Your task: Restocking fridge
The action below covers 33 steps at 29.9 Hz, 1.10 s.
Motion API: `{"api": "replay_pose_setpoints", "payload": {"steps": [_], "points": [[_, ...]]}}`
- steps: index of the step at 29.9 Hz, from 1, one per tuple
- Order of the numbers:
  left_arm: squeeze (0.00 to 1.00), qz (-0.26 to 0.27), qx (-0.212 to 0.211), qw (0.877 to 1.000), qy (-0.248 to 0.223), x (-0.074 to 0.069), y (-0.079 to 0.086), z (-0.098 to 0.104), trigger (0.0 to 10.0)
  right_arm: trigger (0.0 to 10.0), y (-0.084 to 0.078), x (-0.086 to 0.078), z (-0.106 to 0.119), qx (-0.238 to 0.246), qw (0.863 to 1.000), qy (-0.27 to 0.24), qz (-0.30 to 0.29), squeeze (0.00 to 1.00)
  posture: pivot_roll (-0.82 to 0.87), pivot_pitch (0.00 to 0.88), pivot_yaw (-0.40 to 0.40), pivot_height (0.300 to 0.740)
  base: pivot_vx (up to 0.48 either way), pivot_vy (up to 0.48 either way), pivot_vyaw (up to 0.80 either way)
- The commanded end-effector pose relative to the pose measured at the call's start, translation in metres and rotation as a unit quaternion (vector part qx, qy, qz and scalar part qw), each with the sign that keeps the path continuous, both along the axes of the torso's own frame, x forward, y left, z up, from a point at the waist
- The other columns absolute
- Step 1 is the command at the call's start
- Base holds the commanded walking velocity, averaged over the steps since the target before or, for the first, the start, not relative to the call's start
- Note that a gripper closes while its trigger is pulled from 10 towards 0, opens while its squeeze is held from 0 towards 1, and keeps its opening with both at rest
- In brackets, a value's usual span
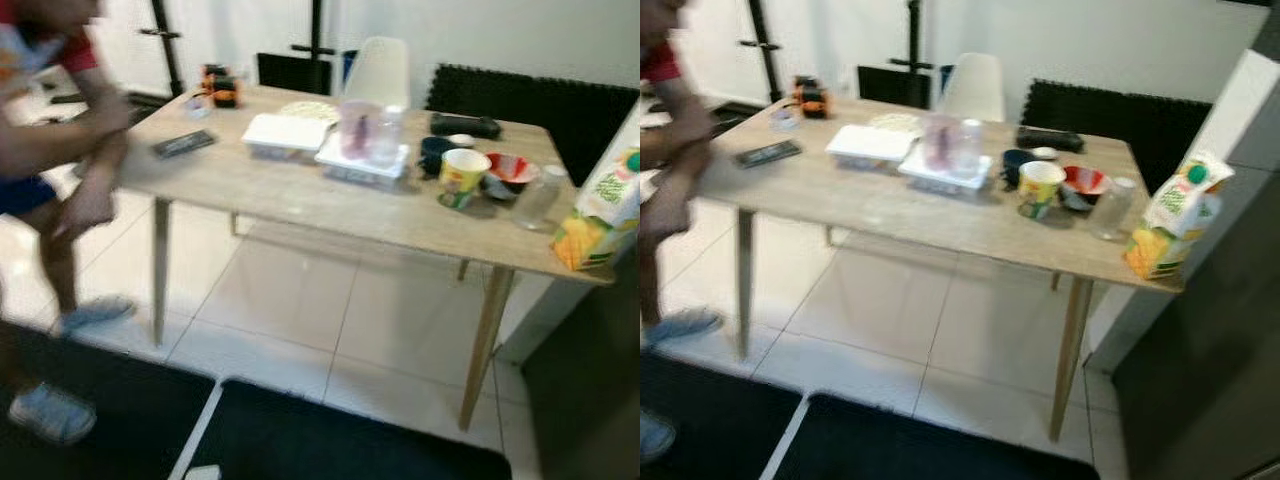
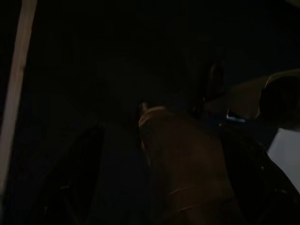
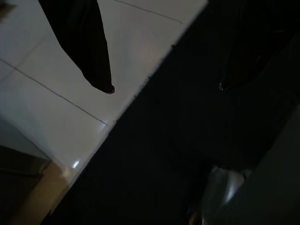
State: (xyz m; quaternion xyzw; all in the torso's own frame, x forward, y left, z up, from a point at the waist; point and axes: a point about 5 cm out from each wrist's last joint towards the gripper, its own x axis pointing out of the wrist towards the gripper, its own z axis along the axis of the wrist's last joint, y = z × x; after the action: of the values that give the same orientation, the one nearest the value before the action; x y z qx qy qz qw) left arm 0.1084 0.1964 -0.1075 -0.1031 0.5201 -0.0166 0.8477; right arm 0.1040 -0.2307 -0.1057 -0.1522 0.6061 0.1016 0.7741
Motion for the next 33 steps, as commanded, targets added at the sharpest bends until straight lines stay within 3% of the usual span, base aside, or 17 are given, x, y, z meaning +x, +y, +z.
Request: {"api": "replay_pose_setpoints", "payload": {"steps": [1, 11, 16, 20, 26, 33], "points": [[0.00, -0.006, -0.003, 1.000, 0.009, -0.005, -0.004, -0.002, 10.0, 10.0, -0.002, 0.002, 0.001, -0.005, 1.000, -0.004, 0.001, 0.00, -0.04, 0.000, -0.021, 0.740, 0.311, 0.000, -0.78], [0.00, -0.005, -0.002, 1.000, 0.009, -0.005, -0.005, -0.002, 10.0, 10.0, -0.004, 0.003, 0.002, -0.010, 1.000, -0.004, -0.001, 0.00, -0.04, 0.000, -0.019, 0.740, 0.292, 0.000, -0.78], [0.00, 0.002, 0.000, 1.000, 0.012, -0.005, -0.006, -0.003, 10.0, 10.0, -0.005, 0.002, 0.002, -0.012, 1.000, -0.004, -0.003, 0.00, -0.04, 0.000, -0.018, 0.740, 0.000, 0.000, -0.78], [0.00, -0.008, -0.002, 1.000, 0.007, -0.004, -0.006, -0.002, 10.0, 10.0, -0.004, 0.005, 0.002, -0.011, 1.000, -0.020, -0.015, 0.00, -0.04, 0.000, -0.019, 0.740, 0.000, 0.000, 0.00], [0.00, -0.011, -0.006, 1.000, 0.012, -0.006, -0.007, -0.003, 10.0, 10.0, -0.003, 0.007, 0.003, -0.007, 1.000, -0.024, -0.017, 0.00, -0.04, 0.000, -0.018, 0.740, 0.000, -0.469, 0.00], [0.00, 0.001, -0.003, 1.000, 0.014, -0.006, -0.006, -0.003, 10.0, 10.0, 0.001, 0.014, 0.004, 0.010, 0.999, -0.042, -0.009, 0.00, -0.04, 0.000, -0.018, 0.740, 0.000, 0.000, 0.00]]}}
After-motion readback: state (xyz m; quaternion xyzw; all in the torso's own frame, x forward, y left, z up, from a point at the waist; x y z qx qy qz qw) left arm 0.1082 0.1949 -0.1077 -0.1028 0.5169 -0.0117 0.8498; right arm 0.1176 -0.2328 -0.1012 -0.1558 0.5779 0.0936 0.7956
